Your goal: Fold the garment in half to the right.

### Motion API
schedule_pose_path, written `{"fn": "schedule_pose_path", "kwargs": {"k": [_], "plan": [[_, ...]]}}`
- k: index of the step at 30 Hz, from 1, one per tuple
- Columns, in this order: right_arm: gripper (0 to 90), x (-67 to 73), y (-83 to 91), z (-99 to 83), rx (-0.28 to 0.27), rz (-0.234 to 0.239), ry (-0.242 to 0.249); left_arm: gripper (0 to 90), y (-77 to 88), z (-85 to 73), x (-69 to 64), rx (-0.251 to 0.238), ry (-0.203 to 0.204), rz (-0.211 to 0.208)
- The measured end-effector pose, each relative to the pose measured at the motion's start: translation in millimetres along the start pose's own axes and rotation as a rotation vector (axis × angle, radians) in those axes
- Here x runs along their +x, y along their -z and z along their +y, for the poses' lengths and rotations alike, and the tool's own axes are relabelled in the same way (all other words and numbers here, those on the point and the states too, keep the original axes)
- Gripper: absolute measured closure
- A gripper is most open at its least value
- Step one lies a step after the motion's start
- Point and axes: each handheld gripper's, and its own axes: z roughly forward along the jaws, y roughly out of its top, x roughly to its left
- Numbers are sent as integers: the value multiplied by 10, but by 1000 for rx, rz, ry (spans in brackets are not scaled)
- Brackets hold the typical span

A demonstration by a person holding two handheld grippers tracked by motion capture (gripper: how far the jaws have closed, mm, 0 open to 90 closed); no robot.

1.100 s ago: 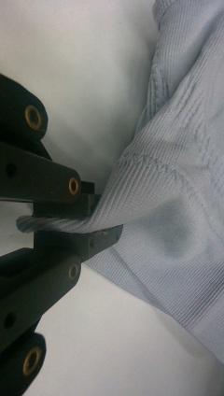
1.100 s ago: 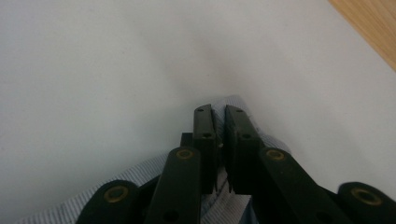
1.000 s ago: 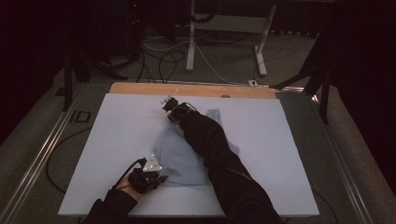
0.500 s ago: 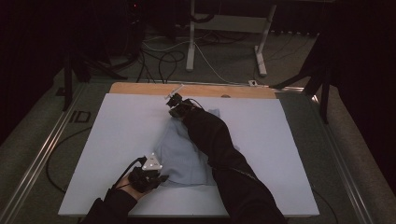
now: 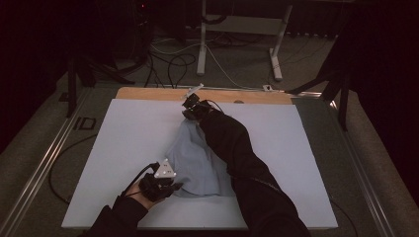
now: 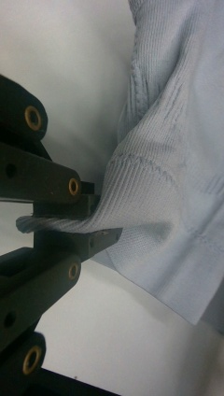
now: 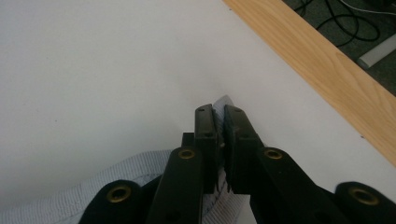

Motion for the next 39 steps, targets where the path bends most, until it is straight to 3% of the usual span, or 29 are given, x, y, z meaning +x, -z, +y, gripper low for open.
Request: {"fn": "schedule_pose_path", "kwargs": {"k": [8,25,39], "plan": [[853,-81,150,-54,-41,4,-31,874,4,158,-44,0,-39,-16],[853,-196,428,-191,-72,-14,-46,874,-72,405,-137,3,-91,-52],[852,-387,709,-424,-103,-39,-87,874,-206,690,-282,25,-178,-79]]}}
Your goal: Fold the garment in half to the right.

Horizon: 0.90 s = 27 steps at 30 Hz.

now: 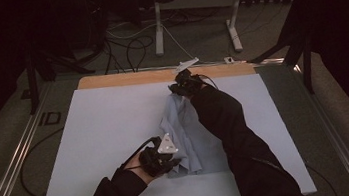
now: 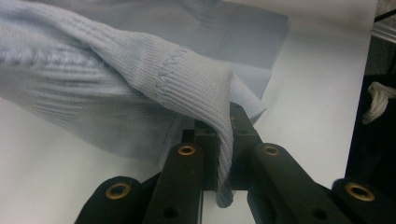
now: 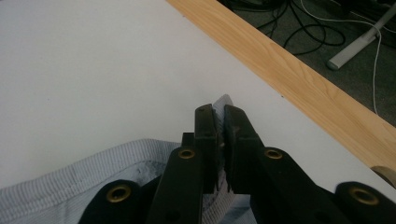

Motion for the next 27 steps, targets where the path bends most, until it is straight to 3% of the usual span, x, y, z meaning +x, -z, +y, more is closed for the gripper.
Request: {"fn": "schedule_pose_path", "kwargs": {"k": [8,20,27], "plan": [[852,-106,119,-105,-18,-7,-25,874,-71,126,-36,-9,-42,-31],[852,-237,204,-280,-36,6,-55,873,-188,288,-90,3,-99,-45],[851,-302,224,-390,-25,1,-55,872,-379,369,-114,9,-112,-66]]}}
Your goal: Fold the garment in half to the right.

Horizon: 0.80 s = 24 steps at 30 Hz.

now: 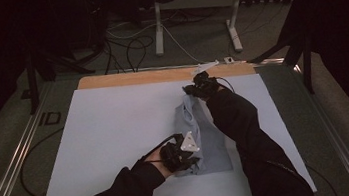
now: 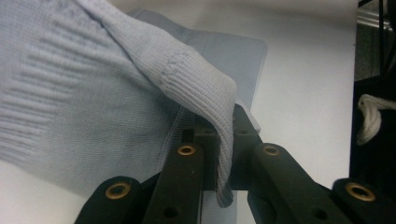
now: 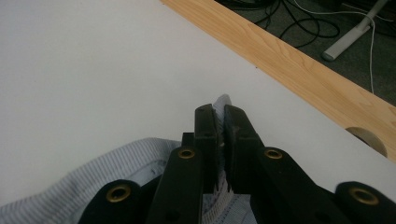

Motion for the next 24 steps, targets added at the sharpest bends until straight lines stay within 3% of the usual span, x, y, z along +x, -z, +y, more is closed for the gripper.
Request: {"fn": "schedule_pose_path", "kwargs": {"k": [8,24], "plan": [[850,-78,-40,-102,-8,16,-17,871,-193,72,-15,22,-22,3],[845,-225,-235,-229,-49,78,-24,869,-523,199,-18,41,-22,-3]]}}
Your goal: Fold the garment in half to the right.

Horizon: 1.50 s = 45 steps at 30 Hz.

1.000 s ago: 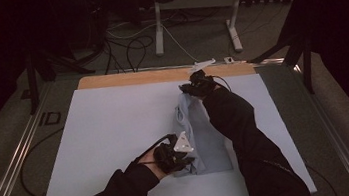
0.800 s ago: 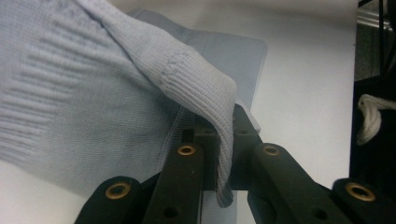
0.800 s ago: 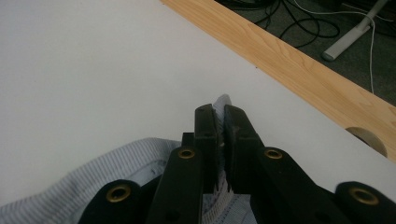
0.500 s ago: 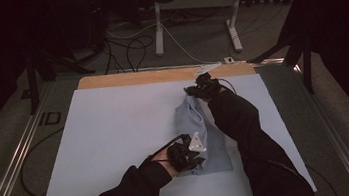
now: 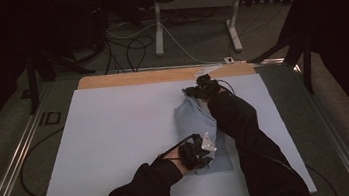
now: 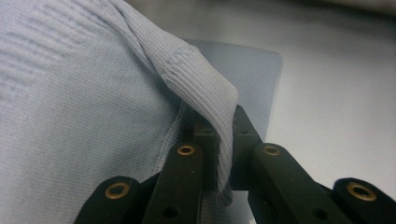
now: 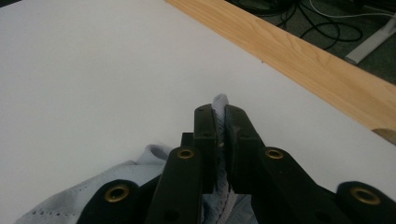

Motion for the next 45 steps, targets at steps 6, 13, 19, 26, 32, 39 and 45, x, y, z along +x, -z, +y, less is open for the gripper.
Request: {"fn": "schedule_pose_path", "kwargs": {"k": [6,13,19,26,32,39,45], "plan": [[784,-73,-63,-107,14,-1,-20,867,-69,27,11,-2,6,-13],[294,-103,31,-150,36,-26,-26,758,-108,63,-53,-11,-10,-85],[110,-184,198,-188,11,19,-78,606,-118,113,-144,-21,-34,-137],[100,-200,327,-241,-13,24,-80,555,-90,166,-196,-43,-58,-160],[99,-177,400,-265,-11,24,-69,511,-6,177,-174,-58,-61,-160],[100,-100,483,-254,-6,24,-51,454,123,128,-145,-78,-61,-177],[100,-16,559,-249,-7,25,-17,422,229,46,-100,-89,-45,-178]]}}
